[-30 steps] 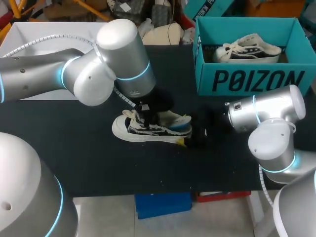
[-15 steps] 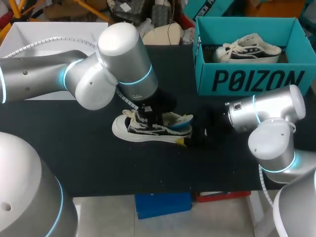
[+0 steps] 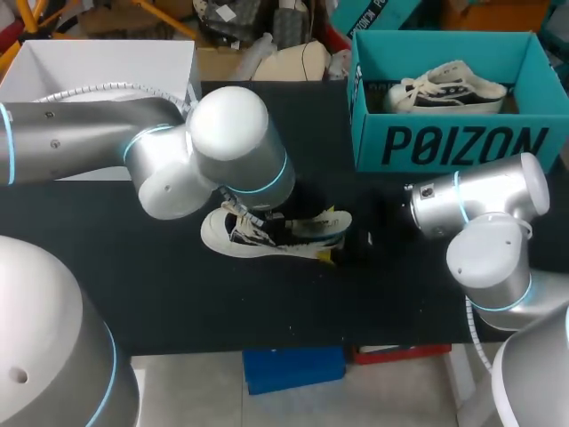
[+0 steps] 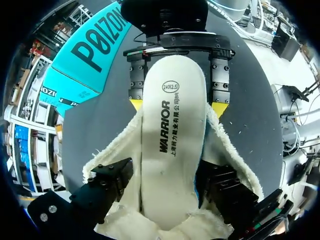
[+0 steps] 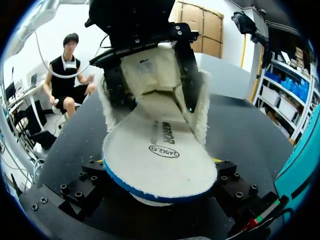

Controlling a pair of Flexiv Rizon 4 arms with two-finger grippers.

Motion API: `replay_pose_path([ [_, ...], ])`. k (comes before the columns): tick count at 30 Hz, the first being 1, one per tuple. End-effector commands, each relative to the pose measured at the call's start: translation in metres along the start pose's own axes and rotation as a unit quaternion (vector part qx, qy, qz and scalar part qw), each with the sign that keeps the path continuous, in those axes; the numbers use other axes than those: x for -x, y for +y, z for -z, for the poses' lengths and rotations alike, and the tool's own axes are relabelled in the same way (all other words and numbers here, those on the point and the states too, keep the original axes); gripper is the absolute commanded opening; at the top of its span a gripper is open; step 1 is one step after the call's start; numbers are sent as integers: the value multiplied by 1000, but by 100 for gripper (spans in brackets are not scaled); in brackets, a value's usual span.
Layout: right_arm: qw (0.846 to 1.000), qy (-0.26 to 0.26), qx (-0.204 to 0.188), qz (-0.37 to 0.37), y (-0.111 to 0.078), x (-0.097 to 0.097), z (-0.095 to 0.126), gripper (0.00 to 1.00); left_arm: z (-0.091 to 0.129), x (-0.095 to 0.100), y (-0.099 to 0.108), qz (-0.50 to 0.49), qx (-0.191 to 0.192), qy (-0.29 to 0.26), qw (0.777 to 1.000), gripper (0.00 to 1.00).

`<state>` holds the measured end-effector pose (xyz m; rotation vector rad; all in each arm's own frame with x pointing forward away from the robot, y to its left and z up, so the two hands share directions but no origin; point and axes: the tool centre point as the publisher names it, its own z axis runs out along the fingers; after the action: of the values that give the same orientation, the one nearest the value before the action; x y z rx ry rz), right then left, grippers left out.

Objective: Take the shoe out of the shoebox, open the shoe tongue, remove and reinsert the insole, then place the shoe into the shoebox

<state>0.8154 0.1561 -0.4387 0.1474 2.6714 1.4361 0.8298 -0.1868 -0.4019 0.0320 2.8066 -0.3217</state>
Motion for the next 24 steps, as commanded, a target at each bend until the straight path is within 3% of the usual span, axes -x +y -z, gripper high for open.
replay_pose_path([
  [1,1000,0,-1,-1,-1,-1,-1,0,-4,-5,-1,1,2,-31,1000,87],
  [7,1000,0,-1,-1,-1,-1,-1,0,-7,-7,-4,0,16,-53,998,82],
  [9,1000,0,-1,-1,-1,-1,-1,0,-7,-4,-4,6,10,-60,998,75],
  [13,1000,0,-1,-1,-1,-1,-1,0,-7,1,-8,6,6,-71,997,49],
  [24,1000,0,-1,-1,-1,-1,-1,0,-6,11,-30,-8,-7,-86,996,43],
])
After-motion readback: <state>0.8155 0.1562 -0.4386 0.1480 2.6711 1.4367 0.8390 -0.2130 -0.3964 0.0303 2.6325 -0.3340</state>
